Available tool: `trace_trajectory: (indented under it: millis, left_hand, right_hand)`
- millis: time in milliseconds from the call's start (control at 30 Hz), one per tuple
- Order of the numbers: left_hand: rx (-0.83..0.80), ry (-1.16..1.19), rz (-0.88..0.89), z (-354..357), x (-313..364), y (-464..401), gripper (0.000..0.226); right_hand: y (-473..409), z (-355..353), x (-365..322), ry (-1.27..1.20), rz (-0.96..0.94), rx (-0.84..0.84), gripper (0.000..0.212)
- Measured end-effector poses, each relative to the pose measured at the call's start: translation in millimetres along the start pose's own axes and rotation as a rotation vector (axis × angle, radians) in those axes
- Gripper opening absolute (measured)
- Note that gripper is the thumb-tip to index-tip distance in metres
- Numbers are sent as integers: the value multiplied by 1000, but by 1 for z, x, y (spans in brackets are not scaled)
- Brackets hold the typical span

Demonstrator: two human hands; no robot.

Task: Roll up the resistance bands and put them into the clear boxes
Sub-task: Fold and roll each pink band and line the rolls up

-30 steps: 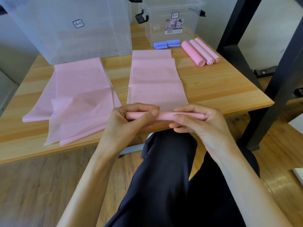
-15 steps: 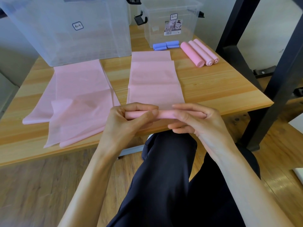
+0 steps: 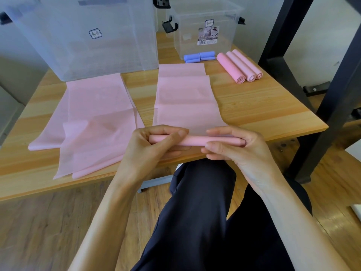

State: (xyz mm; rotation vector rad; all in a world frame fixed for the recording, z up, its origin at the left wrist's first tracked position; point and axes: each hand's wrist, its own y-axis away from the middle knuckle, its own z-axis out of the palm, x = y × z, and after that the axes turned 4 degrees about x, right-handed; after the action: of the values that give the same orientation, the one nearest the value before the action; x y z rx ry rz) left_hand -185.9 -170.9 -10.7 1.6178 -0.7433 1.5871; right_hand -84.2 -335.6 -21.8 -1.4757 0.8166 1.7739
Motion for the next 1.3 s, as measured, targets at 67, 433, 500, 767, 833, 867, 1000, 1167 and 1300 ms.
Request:
trace_trajectory:
  millis: [67, 433, 500, 767, 833, 867, 1000, 1167, 1300]
  left_hand:
    - [-7, -14, 18, -1, 0, -1, 17]
    - [-50, -111, 65, -5, -1, -2, 16]
    - [-29, -42, 13, -3, 0, -1, 14]
    - [-15, -106, 86, -3, 0, -3, 13]
    - [-6, -76, 57, -3, 0, -3, 13]
    - [0, -62, 42, -3, 1, -3, 14]
    - [-1, -83, 61, -4, -1, -4, 14]
    - [-13, -102, 87, -3, -1, -4, 11]
    - [26, -104, 83, -4, -1, -5, 20]
  right_hand:
    - [0, 0, 0, -3, -11, 28, 24]
    - [-3, -1, 1, -4, 52, -11, 32]
    - [-2, 0, 1, -4, 17, -7, 28]
    - [-3, 4, -1, 26, 9, 63, 27]
    - [-3, 4, 0, 14, 15, 49, 26]
    - [-3, 4, 0, 11, 9, 46, 24]
    - [-2, 5, -1, 20, -24, 77, 20]
    - [-3, 5, -1, 18, 13, 88, 27]
    - [-2, 6, -1, 23, -8, 58, 22]
